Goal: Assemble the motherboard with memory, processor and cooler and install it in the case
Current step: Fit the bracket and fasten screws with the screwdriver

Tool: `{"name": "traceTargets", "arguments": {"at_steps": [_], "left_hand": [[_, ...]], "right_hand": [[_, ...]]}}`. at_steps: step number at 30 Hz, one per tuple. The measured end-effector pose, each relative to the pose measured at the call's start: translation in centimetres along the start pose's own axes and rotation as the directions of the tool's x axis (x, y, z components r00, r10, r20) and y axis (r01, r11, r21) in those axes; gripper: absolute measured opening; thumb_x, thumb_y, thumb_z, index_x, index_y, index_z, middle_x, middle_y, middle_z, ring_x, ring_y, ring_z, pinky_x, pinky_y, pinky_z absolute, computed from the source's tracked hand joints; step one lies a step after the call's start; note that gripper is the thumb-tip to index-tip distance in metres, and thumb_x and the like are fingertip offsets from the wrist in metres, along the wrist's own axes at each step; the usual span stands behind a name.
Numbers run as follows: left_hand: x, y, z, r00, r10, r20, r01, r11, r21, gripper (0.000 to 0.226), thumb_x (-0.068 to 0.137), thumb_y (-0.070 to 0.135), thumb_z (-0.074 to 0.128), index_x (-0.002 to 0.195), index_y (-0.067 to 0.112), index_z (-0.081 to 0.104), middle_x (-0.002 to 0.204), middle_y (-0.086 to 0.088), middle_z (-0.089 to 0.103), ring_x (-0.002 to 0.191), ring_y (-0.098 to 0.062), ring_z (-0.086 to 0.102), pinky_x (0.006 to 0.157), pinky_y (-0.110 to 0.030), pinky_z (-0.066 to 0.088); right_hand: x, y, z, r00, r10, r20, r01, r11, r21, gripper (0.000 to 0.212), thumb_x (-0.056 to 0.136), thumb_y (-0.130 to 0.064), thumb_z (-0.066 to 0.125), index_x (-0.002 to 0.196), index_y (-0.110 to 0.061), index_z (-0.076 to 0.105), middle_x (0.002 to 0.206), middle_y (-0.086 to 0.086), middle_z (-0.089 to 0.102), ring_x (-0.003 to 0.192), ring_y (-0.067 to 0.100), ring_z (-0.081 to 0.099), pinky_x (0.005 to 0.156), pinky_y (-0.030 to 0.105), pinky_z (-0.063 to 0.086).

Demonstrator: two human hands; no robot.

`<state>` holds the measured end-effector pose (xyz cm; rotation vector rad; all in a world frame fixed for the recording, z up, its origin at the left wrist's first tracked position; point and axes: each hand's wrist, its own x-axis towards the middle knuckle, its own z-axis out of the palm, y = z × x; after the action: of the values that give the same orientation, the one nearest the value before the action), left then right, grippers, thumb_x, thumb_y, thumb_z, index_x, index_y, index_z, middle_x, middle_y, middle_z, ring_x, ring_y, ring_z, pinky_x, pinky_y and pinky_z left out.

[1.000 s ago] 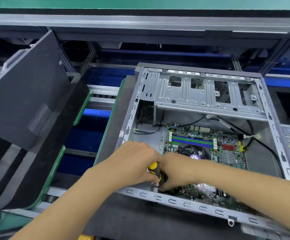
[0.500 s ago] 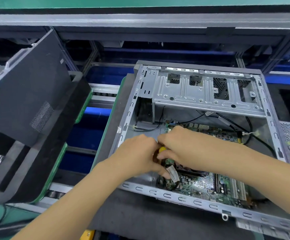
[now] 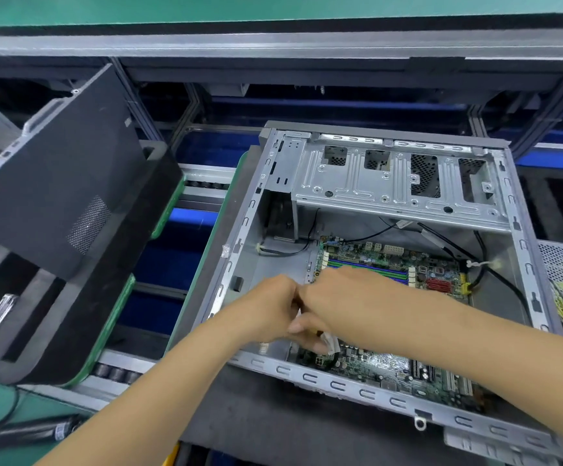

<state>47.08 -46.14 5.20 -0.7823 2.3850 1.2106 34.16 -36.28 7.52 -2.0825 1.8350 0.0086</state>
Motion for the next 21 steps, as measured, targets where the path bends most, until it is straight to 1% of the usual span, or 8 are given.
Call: {"name": "traceTargets", "arguments": {"at_steps": [2,4,6,9,11,15,19,21], "left_hand": [[0.0,-0.5,0.0,1.000,-0.026,0.016,0.025,0.996,0.084,0.037,0.068,0.025,0.085,0.059,0.029,0.049,0.051,0.014,0.046,0.048,-0.003,0.040,0.045,-0.016,0.029],[0.3,-0.9,0.2,0.996,-0.088,0.022,0.081,0.976,0.202,0.029,0.076,0.015,0.075,0.072,0.029,0.050,0.065,0.013,0.048,0.055,-0.002,0.042,0.048,-0.019,0.032],[0.6,-0.7,0.5,0.988,-0.141,0.069,0.117,0.953,0.281,0.017,0.080,0.009,0.068,0.090,0.020,0.060,0.081,0.009,0.055,0.067,-0.007,0.050,0.055,-0.020,0.038],[1.0,-0.4,0.3,0.964,-0.245,0.105,0.203,0.928,0.311,0.026,0.077,0.010,0.074,0.101,0.012,0.065,0.109,-0.003,0.062,0.087,-0.019,0.058,0.070,-0.026,0.044],[1.2,-0.4,-0.1,0.958,-0.273,0.089,0.233,0.919,0.319,0.032,0.075,0.015,0.079,0.103,0.012,0.065,0.114,-0.004,0.061,0.094,-0.021,0.058,0.072,-0.026,0.044],[2.0,0.1,0.2,0.962,-0.250,0.109,0.206,0.928,0.311,0.039,0.069,0.029,0.085,0.101,0.012,0.069,0.112,-0.002,0.064,0.100,-0.020,0.060,0.079,-0.028,0.047],[2.2,0.5,-0.2,0.983,-0.132,0.125,0.110,0.979,0.172,0.021,0.074,0.028,0.081,0.082,0.014,0.067,0.067,0.008,0.052,0.063,-0.010,0.049,0.059,-0.023,0.038],[2.2,0.1,-0.4,0.989,-0.110,0.099,0.100,0.990,0.100,0.012,0.078,0.023,0.079,0.079,0.015,0.069,0.060,0.010,0.052,0.059,-0.010,0.046,0.057,-0.021,0.036]], "right_hand": [[0.5,0.0,0.7,0.998,-0.010,0.060,0.010,1.000,0.000,0.012,0.086,-0.013,0.058,0.089,-0.025,0.054,0.069,-0.007,0.034,0.053,0.010,0.041,0.043,0.035,0.039],[1.4,-0.6,1.0,0.993,0.026,0.118,-0.030,0.999,0.025,0.009,0.093,-0.017,0.051,0.097,-0.024,0.053,0.080,-0.003,0.043,0.071,0.021,0.055,0.063,0.044,0.050],[1.4,-0.8,0.8,0.989,0.003,0.150,-0.005,1.000,0.015,0.004,0.096,-0.020,0.049,0.099,-0.022,0.052,0.084,-0.002,0.044,0.086,0.023,0.058,0.076,0.042,0.050],[-0.6,-0.3,-1.7,0.991,-0.024,0.135,0.013,0.997,0.079,0.024,0.089,0.000,0.051,0.094,-0.024,0.047,0.090,-0.006,0.033,0.077,0.014,0.048,0.066,0.035,0.043],[-2.0,0.7,-3.0,0.996,-0.009,0.088,-0.001,0.993,0.118,0.027,0.092,-0.003,0.052,0.107,-0.025,0.056,0.095,-0.007,0.033,0.082,0.013,0.044,0.073,0.032,0.041],[-3.1,2.3,-3.4,0.998,0.061,0.032,-0.066,0.971,0.228,0.023,0.094,-0.019,0.055,0.113,-0.029,0.064,0.097,-0.007,0.041,0.088,0.008,0.043,0.079,0.026,0.037],[-4.2,4.3,-3.7,0.978,0.193,-0.078,-0.155,0.925,0.347,0.020,0.090,-0.023,0.061,0.104,-0.038,0.065,0.089,-0.013,0.043,0.079,0.000,0.043,0.068,0.018,0.031],[-4.6,5.1,-3.7,0.965,0.234,-0.118,-0.176,0.913,0.368,0.020,0.090,-0.025,0.062,0.102,-0.040,0.065,0.087,-0.012,0.044,0.075,-0.001,0.043,0.064,0.018,0.030]]}}
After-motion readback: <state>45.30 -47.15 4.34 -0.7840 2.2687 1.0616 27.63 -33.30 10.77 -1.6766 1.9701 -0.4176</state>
